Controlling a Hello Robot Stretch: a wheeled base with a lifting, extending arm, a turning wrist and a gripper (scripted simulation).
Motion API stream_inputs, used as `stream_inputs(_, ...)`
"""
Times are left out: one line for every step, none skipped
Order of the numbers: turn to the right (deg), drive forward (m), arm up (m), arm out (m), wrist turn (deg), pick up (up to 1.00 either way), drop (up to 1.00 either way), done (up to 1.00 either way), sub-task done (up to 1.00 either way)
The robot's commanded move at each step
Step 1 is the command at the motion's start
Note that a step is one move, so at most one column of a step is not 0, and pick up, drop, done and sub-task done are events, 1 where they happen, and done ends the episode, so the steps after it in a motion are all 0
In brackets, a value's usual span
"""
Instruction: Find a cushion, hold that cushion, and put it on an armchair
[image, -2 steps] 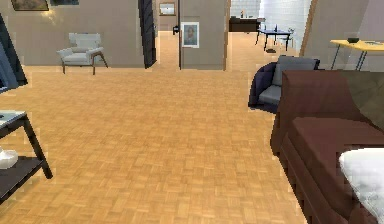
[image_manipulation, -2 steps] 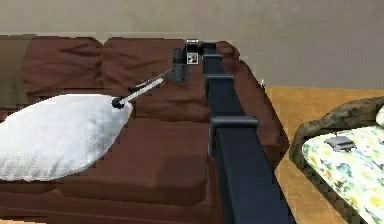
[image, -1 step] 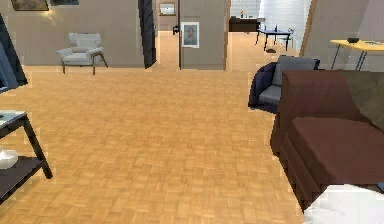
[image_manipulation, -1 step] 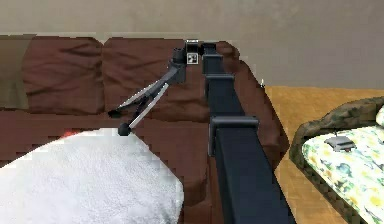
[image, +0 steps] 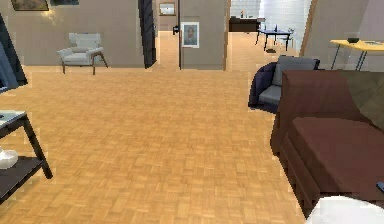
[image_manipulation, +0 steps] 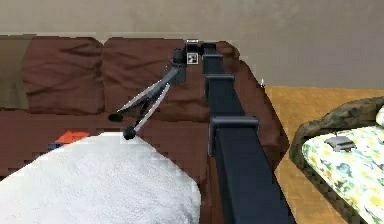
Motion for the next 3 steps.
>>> stream_inputs(0.0, 0.0, 0.0, -0.48, 0.0, 0.0, 0.0, 0.0, 0.0)
stream_inputs(9.0, 0.0, 0.0, 0.0, 0.0, 0.0, 0.0, 0.0, 0.0)
stream_inputs(0.0, 1.0, 0.0, 0.0, 0.0, 0.0, 0.0, 0.0, 0.0)
